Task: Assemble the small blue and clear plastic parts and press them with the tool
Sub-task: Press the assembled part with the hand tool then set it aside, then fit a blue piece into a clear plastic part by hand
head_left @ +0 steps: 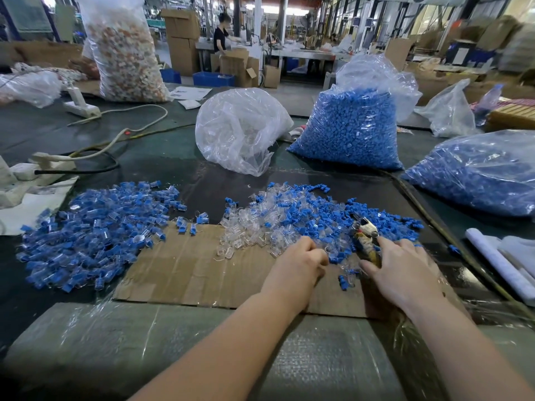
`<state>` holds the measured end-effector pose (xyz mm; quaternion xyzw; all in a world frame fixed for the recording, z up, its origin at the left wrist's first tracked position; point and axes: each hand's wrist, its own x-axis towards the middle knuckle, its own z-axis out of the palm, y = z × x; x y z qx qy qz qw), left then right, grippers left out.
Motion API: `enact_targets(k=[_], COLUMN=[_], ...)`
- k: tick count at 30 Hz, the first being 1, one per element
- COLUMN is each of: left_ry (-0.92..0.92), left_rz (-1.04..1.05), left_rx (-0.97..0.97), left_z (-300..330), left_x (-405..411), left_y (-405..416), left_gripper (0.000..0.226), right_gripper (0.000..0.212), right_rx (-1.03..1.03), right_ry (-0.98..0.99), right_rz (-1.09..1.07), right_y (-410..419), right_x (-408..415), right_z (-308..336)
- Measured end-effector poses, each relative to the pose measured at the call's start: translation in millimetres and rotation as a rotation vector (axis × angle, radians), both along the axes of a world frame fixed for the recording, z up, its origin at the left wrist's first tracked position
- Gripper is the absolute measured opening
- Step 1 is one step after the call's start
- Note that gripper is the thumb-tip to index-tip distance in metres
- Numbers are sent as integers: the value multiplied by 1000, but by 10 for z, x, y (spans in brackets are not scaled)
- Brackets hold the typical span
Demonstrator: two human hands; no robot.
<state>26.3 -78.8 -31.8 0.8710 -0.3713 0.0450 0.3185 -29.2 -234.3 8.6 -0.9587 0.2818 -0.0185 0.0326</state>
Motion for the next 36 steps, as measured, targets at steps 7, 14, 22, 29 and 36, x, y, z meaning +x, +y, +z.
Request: enact_targets(k=[7, 14, 22, 29, 36], left_ry=[76, 87, 227, 384, 440], left_rz=[125, 170, 312, 371, 391], left_rx=[-137, -200, -380, -524, -610], left_z=[-14, -34, -37, -51, -43], left_x=[56, 39, 66, 113, 127], left_y=[173, 196, 233, 283, 304], left_gripper=[19, 17, 9, 22, 18], right_gripper=[30, 12, 19, 18, 5], right_rx=[-67, -35, 141, 357, 415], right_ry=[-309, -61, -309, -585, -665], right_rz=[222, 249, 330, 277, 352], right_y=[289, 359, 541, 707, 716], right_x=[35, -14, 128, 210, 184], right_z=[-42, -3, -142, -336, -412])
